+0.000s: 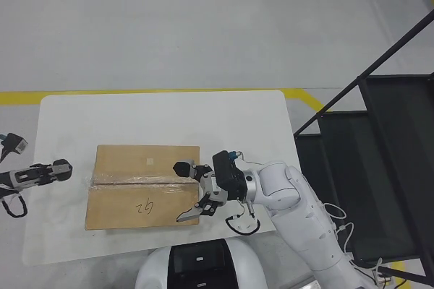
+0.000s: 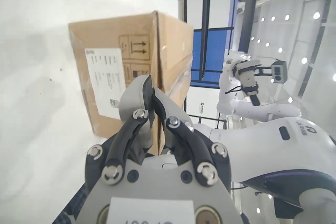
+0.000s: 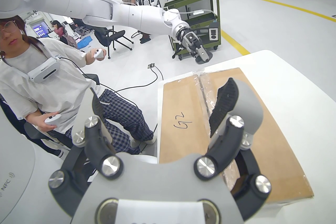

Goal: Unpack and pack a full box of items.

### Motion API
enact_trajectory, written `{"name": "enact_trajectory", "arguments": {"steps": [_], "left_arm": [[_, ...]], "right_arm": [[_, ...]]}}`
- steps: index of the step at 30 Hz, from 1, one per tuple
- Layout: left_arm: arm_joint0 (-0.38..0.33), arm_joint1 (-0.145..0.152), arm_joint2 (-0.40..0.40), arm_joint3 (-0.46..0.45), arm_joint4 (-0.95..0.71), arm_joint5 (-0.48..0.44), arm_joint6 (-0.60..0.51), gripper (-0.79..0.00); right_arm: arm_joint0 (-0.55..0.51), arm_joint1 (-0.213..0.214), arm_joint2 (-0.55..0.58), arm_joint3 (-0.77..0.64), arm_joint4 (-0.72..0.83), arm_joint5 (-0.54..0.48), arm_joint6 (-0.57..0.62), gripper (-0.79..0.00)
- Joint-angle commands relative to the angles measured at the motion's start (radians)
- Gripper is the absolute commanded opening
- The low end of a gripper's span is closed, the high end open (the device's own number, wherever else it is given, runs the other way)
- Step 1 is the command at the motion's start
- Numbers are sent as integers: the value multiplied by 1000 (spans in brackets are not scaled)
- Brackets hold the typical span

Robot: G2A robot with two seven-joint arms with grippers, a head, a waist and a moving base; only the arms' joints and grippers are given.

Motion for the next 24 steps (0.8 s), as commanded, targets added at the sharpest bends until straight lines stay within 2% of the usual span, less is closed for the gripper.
{"name": "enact_trajectory", "arguments": {"steps": [1, 11, 24], "left_arm": [[16, 8, -33, -40, -38, -19, 20, 0], [143, 55, -159, -366, -28, -55, 55, 0], [143, 55, -159, -366, -28, -55, 55, 0]], "right_arm": [[0, 0, 0, 0, 0, 0, 0, 0], [0, 0, 0, 0, 0, 0, 0, 0], [0, 0, 0, 0, 0, 0, 0, 0]]}}
